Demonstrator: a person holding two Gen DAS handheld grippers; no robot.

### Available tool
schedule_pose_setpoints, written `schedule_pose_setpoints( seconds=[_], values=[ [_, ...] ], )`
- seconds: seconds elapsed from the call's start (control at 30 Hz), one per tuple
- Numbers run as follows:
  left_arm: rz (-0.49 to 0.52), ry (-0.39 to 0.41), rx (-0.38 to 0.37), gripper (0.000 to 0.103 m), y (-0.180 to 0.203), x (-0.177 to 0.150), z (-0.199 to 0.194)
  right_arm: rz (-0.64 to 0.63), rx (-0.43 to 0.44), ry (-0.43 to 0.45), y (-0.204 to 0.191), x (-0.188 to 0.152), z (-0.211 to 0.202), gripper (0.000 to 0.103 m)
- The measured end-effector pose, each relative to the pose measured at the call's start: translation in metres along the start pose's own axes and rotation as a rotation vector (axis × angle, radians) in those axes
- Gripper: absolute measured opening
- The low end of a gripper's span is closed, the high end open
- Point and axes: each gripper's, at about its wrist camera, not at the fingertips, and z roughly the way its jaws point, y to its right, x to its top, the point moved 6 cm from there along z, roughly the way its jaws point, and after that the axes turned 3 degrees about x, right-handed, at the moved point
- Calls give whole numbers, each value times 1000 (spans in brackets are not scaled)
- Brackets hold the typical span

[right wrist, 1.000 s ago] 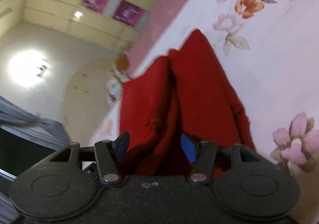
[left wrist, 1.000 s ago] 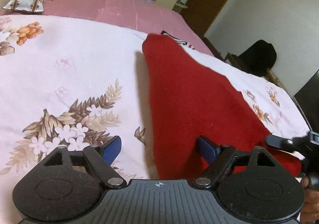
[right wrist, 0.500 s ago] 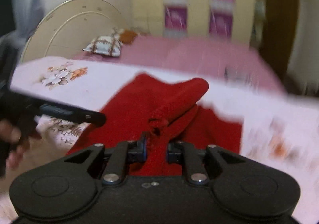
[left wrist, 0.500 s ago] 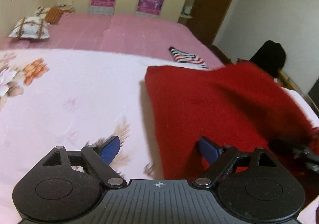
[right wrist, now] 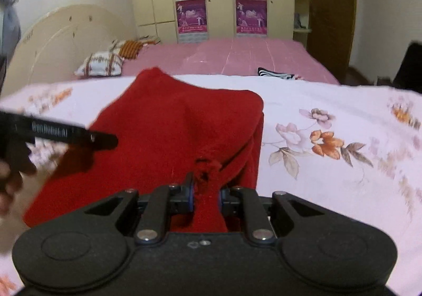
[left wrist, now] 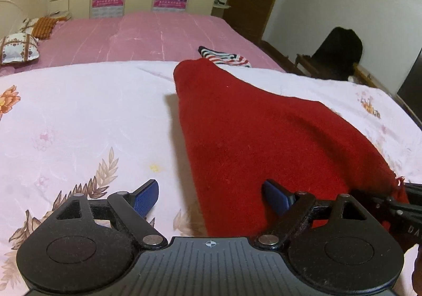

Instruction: Fold small clothes

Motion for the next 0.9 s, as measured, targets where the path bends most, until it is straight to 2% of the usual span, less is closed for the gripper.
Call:
schedule_pose_setpoints(
  seconds=[0.07,0.1,0.13,0.2,0.27,0.33,0.4,0.5,0.53,0.6,0.67,0.7,0.73,0.77,0.83,0.9],
  values=[
    [-3,-4,-4,87,-1,-1,1,74,50,-15,8,-2,2,23],
    [-1,-3,-6,87,-1,-1,2,119,74,-1,15,0,-2,32],
    [-4,-3,-12,87,-3,-2,2,157,96,22,20,3,-6,50],
    [-17,-9,-27,87,-7,0,11,188,143,83,25,16,-12,62],
    [-20,-20,-37,87,-9,2,14,235,170,99,32,25,-7,57],
    [-6,-11,-41,87,-9,8,13,327,194,72,45,30,7,30],
    [-2,-7,-58,87,-10,12,13,326,158,33,52,31,19,9],
    [29,-41,-73,87,-9,9,24,219,76,16,51,28,22,8],
    [13,-53,-84,92,-9,8,29,193,41,-21,53,21,31,8],
    [8,-52,-68,99,-11,7,34,177,9,-25,57,13,39,8],
    [-4,-48,-68,99,-13,6,29,190,-14,-23,56,15,36,10],
    [3,-32,-62,99,-13,6,22,181,-28,-20,54,17,32,14],
    [11,-13,-67,98,-13,6,12,175,-47,-5,52,20,24,25],
    [20,1,-82,98,-11,3,2,161,-64,22,49,22,10,28],
    [25,14,-108,98,-9,-4,-12,118,-61,65,38,23,-14,26],
    [32,-5,-125,98,1,-15,-17,59,-21,58,16,17,-29,21]
  ],
)
